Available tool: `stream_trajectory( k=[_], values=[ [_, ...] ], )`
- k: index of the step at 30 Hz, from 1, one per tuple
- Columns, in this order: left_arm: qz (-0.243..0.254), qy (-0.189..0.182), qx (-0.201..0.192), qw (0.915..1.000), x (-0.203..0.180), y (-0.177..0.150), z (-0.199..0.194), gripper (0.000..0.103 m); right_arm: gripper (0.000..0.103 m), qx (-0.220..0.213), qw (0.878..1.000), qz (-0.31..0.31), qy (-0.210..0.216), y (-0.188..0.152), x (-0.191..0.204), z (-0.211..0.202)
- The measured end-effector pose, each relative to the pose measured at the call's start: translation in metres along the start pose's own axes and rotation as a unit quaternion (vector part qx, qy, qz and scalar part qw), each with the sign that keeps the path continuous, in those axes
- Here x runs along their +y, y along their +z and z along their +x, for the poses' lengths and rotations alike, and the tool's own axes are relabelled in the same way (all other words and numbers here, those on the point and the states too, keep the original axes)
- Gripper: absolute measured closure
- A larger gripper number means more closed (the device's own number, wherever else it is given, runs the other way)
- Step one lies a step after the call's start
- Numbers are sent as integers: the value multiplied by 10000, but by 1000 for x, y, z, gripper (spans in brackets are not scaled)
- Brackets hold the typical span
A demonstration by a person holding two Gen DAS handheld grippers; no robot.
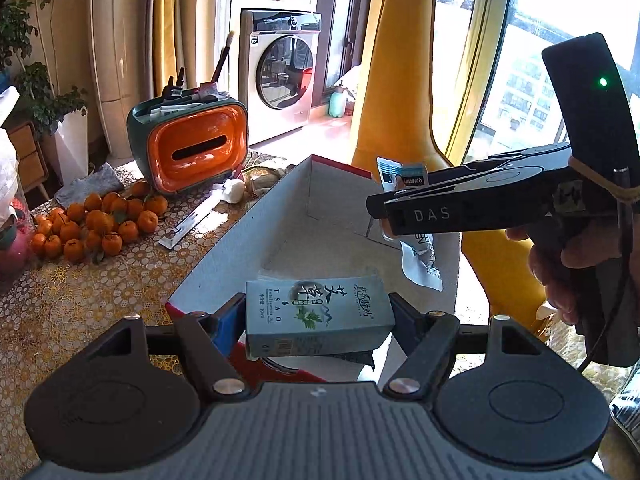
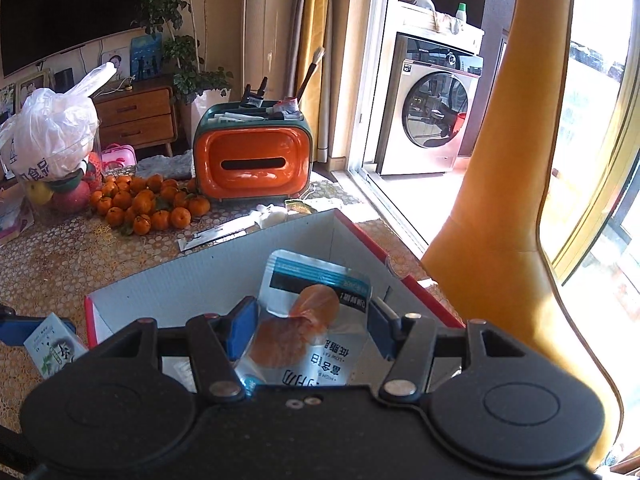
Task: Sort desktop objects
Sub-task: 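Carry the milk carton and sauce sachet with both tools over the red box, then open both tools to drop the milk carton and sauce sachet into the box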
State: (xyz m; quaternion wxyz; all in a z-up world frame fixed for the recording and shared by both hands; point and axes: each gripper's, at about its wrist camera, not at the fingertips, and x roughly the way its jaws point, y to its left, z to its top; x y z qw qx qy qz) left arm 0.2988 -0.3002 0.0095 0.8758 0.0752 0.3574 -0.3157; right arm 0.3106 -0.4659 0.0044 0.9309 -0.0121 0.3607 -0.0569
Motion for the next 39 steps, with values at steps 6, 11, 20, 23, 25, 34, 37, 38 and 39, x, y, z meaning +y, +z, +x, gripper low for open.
stream_trajectory(
  k=[6, 11, 20, 23, 25, 34, 37, 38, 39],
  values=[
    [-6, -64, 194, 9998, 1, 3, 32, 29, 44, 215, 9998, 4, -54, -2, -4, 28],
    [29, -48, 364, 9993, 2, 6, 59, 29, 44, 411, 9990, 43, -143, -4, -6, 51],
    [-31, -59, 677, 9977, 11, 10, 100, 29, 44, 814, 9964, 104, -193, -11, -9, 82],
    [-19, -91, 849, 9963, 11, 10, 112, 29, 44, 980, 9949, 31, -239, -14, -8, 90],
    [10, -47, 965, 9953, 11, 10, 119, 29, 44, 1049, 9941, 39, -277, -15, -9, 93],
    [-101, -92, 1335, 9910, 14, 12, 137, 29, 44, 1244, 9918, 24, -282, -17, -9, 99],
    [-75, -80, 1494, 9887, 14, 14, 143, 29, 43, 1284, 9912, 23, -317, -17, -9, 99],
    [-84, -99, 1556, 9877, 14, 14, 145, 29, 42, 1302, 9910, 36, -308, -17, -9, 100],
    [-97, -112, 1593, 9871, 14, 14, 146, 29, 41, 1309, 9909, 55, -315, -17, -10, 100]
  ],
)
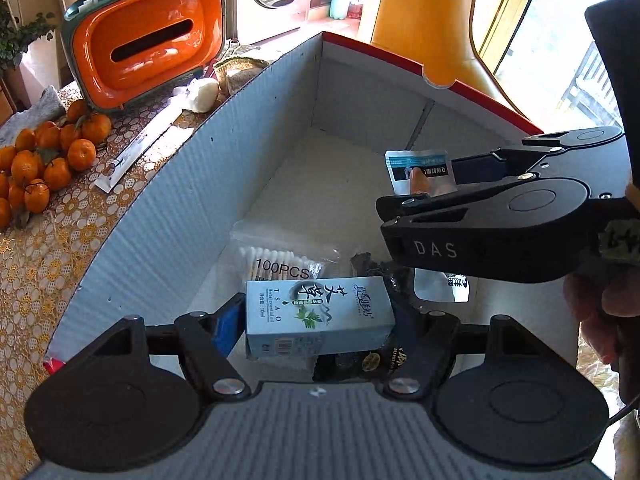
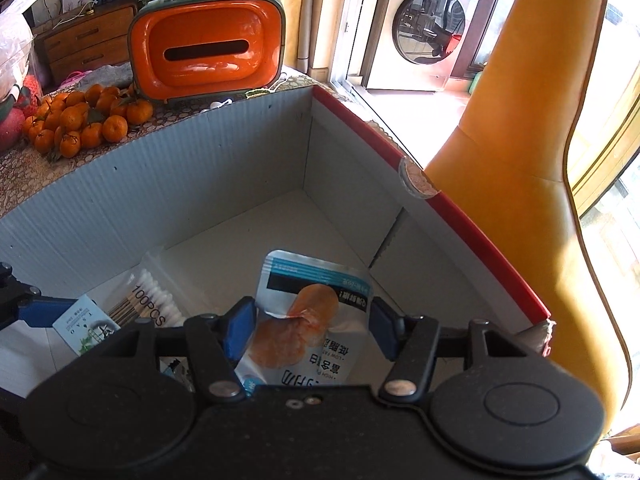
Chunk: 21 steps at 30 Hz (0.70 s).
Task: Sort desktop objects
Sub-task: 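Open both tools to drop the milk carton and sauce sachet into the box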
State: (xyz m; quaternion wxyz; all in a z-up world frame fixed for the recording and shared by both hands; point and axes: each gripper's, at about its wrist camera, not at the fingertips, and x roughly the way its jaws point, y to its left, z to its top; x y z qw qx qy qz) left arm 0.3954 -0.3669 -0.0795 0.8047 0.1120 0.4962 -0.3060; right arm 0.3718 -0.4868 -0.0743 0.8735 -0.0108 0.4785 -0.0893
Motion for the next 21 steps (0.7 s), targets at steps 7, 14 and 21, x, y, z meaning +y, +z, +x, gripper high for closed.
stream_trajectory(
  k=[7, 14, 21],
  values=[
    [-145, -12, -41, 9999, 4, -4, -1, 29, 34, -75, 9999, 105, 17, 0, -3, -4],
    [-175, -31, -353, 9992, 1, -4, -23, 29, 32, -131, 9999, 70, -23, -2, 1, -17],
    [-137, -67, -505, 9986, -1, -13, -49, 29, 32, -256, 9996, 90, -44, -2, 2, -42]
  ],
)
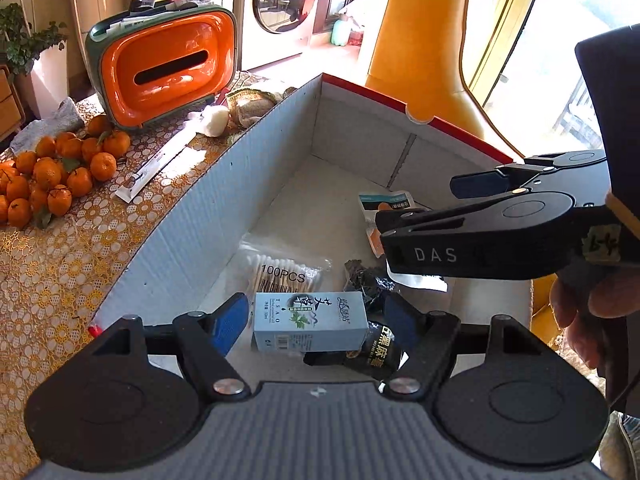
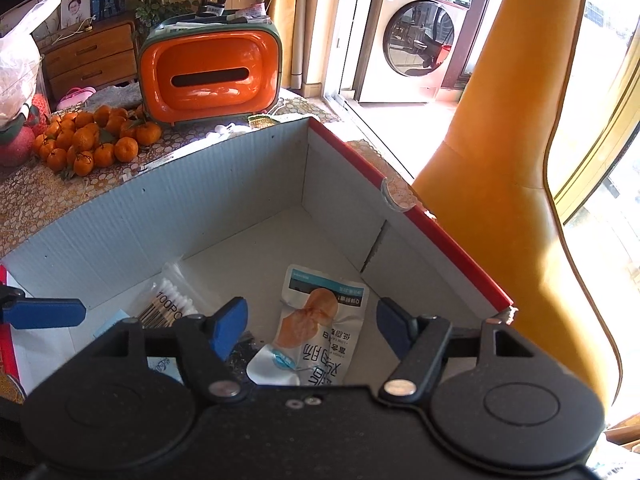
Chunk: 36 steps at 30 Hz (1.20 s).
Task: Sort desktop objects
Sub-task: 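Open both tools to drop the milk carton and sauce sachet into the box, then withdraw both tools from the box toward the remaining snack packets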
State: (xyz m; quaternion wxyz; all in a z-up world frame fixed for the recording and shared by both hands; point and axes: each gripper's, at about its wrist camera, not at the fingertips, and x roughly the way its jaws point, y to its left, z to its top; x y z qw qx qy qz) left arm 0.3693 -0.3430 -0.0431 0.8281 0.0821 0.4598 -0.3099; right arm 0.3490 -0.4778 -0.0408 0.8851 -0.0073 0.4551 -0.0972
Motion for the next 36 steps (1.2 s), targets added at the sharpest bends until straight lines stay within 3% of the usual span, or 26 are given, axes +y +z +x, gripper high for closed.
stream_trajectory(
  k=[15, 36],
  values=[
    [-31, -19, -534, 9986, -3, -31, -101, 29, 31, -278, 9995, 20, 179, -16, 18, -74],
    [-330, 149, -1219, 9919, 3, -126, -227, 29, 30, -699, 9954, -315, 573, -59, 84, -164]
  ],
)
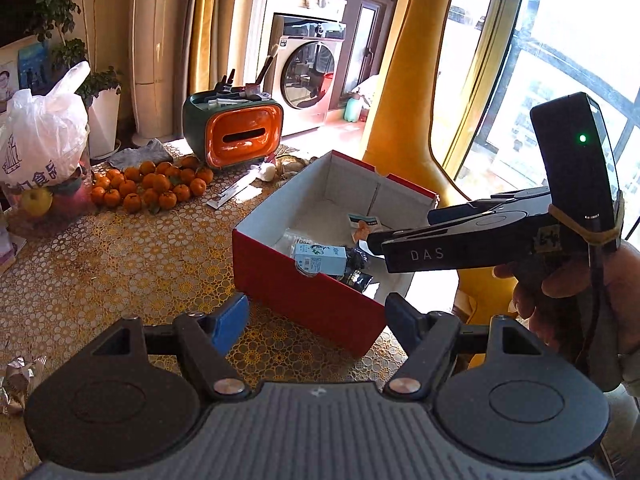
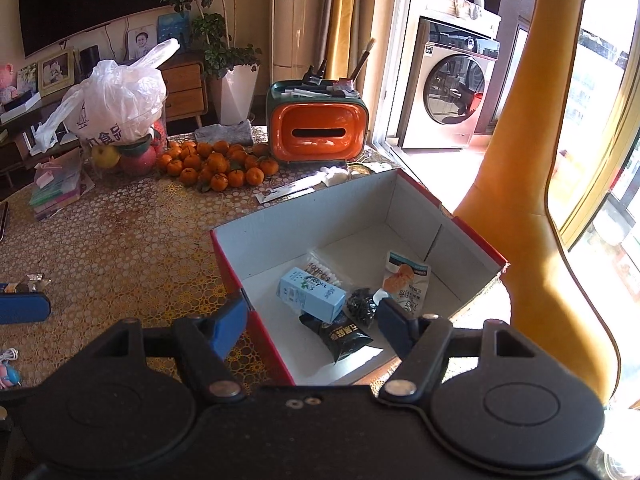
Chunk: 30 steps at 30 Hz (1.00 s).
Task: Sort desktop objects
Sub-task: 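Withdraw both tools from the box toward the remaining snack packets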
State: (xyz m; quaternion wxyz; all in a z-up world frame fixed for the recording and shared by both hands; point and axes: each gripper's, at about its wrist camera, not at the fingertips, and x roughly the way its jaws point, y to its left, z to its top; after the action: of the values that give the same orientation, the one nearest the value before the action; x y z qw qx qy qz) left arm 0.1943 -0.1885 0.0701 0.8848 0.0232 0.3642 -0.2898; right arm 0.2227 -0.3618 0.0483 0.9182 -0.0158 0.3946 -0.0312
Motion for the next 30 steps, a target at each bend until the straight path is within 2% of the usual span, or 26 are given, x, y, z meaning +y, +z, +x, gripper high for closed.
stream_trajectory(
  k=[4, 9, 12, 18, 22, 30],
  values=[
    [-18, 203, -114, 9997, 7, -20, -22, 29, 29, -76, 9997, -216, 104, -10, 24, -9],
    [-309, 263, -178, 9990, 25, -46, -43, 28, 26, -162, 9989, -252, 366, -18, 49, -17],
    [-385, 341, -231, 9984, 33, -61, -56, 21, 24, -188, 9982, -252, 517, -22, 64, -21],
    [-533, 343, -324, 9975, 48, -85, -79, 18, 23, -234, 9961, -331, 785, -27, 95, -29],
    [-585, 471, -431, 9962, 57, -100, -93, 5, 22, -265, 9944, -416, 936, -27, 117, -33],
    [-700, 783, -588, 9927, 79, -127, -115, 0, 22, -274, 9896, -708, 1222, -32, 168, -34]
  ],
)
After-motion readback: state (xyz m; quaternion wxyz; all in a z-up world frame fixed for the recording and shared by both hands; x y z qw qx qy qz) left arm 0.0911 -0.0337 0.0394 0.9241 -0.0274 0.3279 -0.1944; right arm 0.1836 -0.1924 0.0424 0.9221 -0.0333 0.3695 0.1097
